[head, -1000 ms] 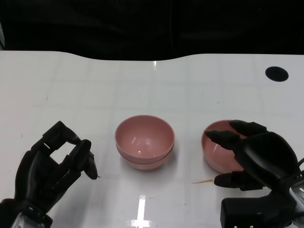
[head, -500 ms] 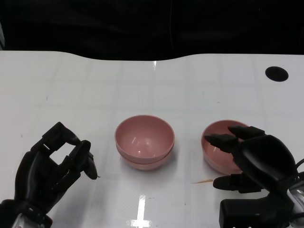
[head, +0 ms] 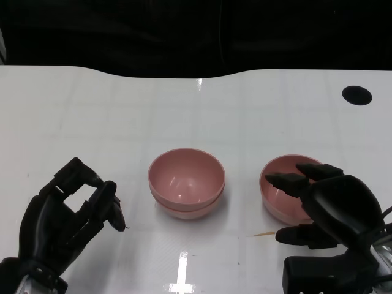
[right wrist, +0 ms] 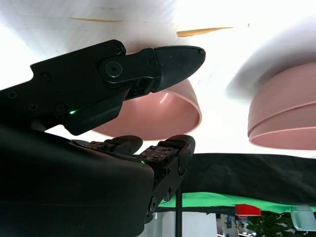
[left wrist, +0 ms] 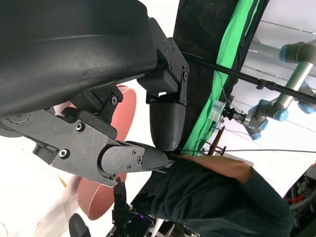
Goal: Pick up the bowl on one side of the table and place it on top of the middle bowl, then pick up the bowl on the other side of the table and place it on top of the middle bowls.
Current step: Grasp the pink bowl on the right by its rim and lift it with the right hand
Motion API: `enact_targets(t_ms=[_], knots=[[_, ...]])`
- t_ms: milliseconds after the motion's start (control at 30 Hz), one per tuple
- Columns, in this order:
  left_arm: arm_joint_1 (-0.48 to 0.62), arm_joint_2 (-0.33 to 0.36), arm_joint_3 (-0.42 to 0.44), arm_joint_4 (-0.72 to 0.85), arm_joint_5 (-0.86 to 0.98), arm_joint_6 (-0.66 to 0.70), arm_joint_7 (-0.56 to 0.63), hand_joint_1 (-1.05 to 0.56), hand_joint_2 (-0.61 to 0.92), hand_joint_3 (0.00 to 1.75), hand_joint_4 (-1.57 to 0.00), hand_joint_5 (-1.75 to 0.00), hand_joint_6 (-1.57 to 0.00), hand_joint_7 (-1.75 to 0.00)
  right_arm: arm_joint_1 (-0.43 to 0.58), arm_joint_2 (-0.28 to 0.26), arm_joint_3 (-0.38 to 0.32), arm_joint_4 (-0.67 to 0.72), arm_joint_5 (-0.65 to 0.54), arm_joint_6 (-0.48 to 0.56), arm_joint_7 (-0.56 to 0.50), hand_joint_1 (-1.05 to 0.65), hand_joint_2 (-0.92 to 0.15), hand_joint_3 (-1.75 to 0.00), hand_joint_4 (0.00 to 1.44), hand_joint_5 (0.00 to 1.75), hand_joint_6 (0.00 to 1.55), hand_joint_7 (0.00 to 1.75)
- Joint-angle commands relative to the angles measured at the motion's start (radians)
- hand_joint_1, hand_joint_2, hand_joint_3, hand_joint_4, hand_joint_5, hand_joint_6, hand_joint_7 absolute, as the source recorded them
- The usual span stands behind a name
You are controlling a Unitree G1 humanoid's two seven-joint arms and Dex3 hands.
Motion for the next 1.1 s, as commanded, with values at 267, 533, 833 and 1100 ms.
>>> enact_targets(t_ms=[267, 533, 833, 1100], knots=[[-0.007, 0.011, 0.004, 0.008, 0.017, -0.013, 0.001, -0.23, 0.82, 0.49, -0.93, -1.75, -0.65, -1.75, 0.001, -0.024, -0.009, 0.017, 0.004, 0.012, -0.033, -0.81, -0.92, -0.21, 0.46, 0.03, 0.52, 0.02], [-0.008, 0.011, 0.007, 0.015, 0.014, -0.017, -0.009, -0.23, 0.82, 0.48, -0.92, -1.75, -0.64, -1.75, 0.005, -0.026, -0.007, 0.02, 0.005, 0.013, -0.043, -0.8, -0.92, -0.22, 0.47, 0.03, 0.53, 0.02], [-0.008, 0.01, 0.007, 0.013, 0.008, -0.012, -0.009, -0.23, 0.82, 0.46, -0.92, -1.75, -0.64, -1.75, 0.005, -0.025, -0.004, 0.021, 0.007, 0.022, -0.029, -0.79, -0.92, -0.23, 0.49, 0.03, 0.54, 0.02], [-0.009, 0.011, 0.009, 0.02, 0.006, -0.016, -0.015, -0.22, 0.83, 0.45, -0.92, -1.75, -0.64, -1.75, -0.004, -0.018, 0.007, 0.047, 0.015, 0.018, -0.021, -0.79, -0.92, -0.25, 0.5, 0.03, 0.56, 0.02]])
